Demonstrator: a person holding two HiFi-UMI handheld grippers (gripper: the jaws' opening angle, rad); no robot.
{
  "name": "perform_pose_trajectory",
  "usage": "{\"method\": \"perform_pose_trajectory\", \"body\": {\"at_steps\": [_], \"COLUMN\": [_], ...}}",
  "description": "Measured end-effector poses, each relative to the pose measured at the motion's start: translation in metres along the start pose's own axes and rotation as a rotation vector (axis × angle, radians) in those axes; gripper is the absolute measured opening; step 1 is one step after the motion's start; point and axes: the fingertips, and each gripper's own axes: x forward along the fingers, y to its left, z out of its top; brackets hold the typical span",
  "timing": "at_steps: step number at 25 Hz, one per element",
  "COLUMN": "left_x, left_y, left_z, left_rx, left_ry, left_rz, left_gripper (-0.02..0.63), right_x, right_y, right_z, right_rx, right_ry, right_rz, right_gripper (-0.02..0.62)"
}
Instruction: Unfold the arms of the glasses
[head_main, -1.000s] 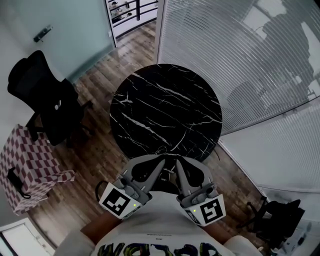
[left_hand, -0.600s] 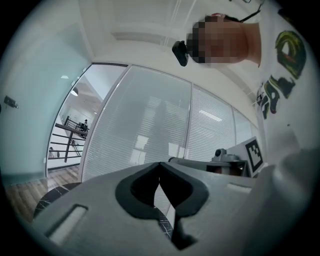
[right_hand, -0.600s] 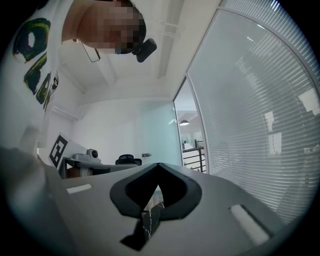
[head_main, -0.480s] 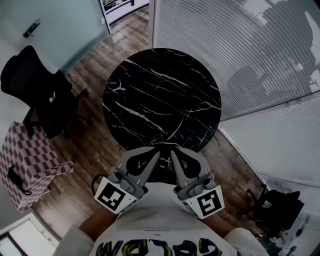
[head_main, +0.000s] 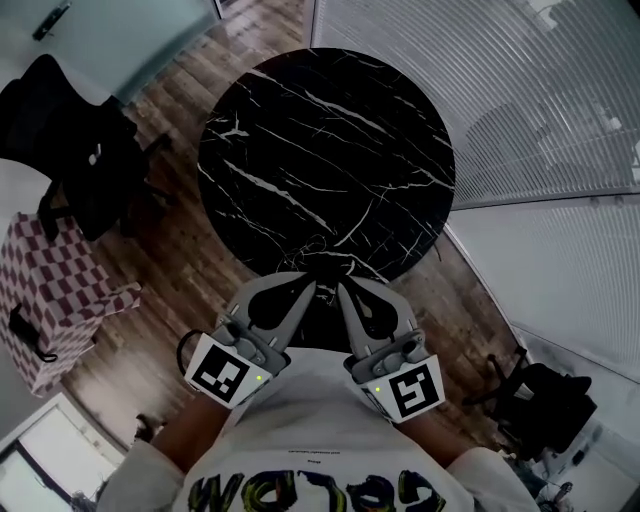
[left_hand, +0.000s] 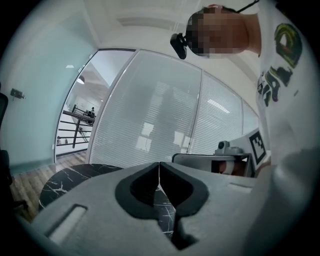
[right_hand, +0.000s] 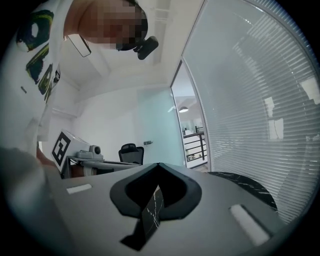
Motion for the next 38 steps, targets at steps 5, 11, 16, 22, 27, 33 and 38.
{"method": "perform_pose_trajectory", "body": {"at_steps": [5, 11, 16, 22, 27, 33, 38], "left_x": [0.007, 0.017, 0.028, 0.04, 0.048, 0.05, 0.049], "left_y": [0.007, 0.023, 0.038, 0.053, 0.068, 0.087, 0.099], "left_z": [-0.021, -0.061, -0.105, -0.156, -0.195, -0.241, -0.278], "left_rx": [0.015, 0.035, 0.078, 0.095, 0.091, 0.123, 0.148], "left_ry": [0.066, 0.158, 0.261, 0.365, 0.444, 0.552, 0.653], "left_rz": [-0.004, -0.004, -0.015, -0.021, -0.008, 0.012, 0.015], "left_gripper": [0.063, 0.063, 0.063, 0.063, 0.063, 0.063, 0.066], "right_x": [0.008, 0.018, 0.026, 0.034, 0.04, 0.046, 0.053], "right_y": [-0.003, -0.02, -0.032, -0.04, -0.047, -0.052, -0.053], "right_z": [-0.028, -0.069, -0.116, -0.182, -0.222, -0.253, -0.278], "right_rx": [-0.022, -0.027, -0.063, -0.068, -0.084, -0.096, -0.11], "right_ry": [0.064, 0.152, 0.263, 0.382, 0.462, 0.522, 0.57], "right_rz": [0.05, 0.071, 0.089, 0.118, 0.136, 0.15, 0.167], "right_gripper": [0.002, 0.045, 0.046, 0.046, 0.046, 0.046, 0.046]}}
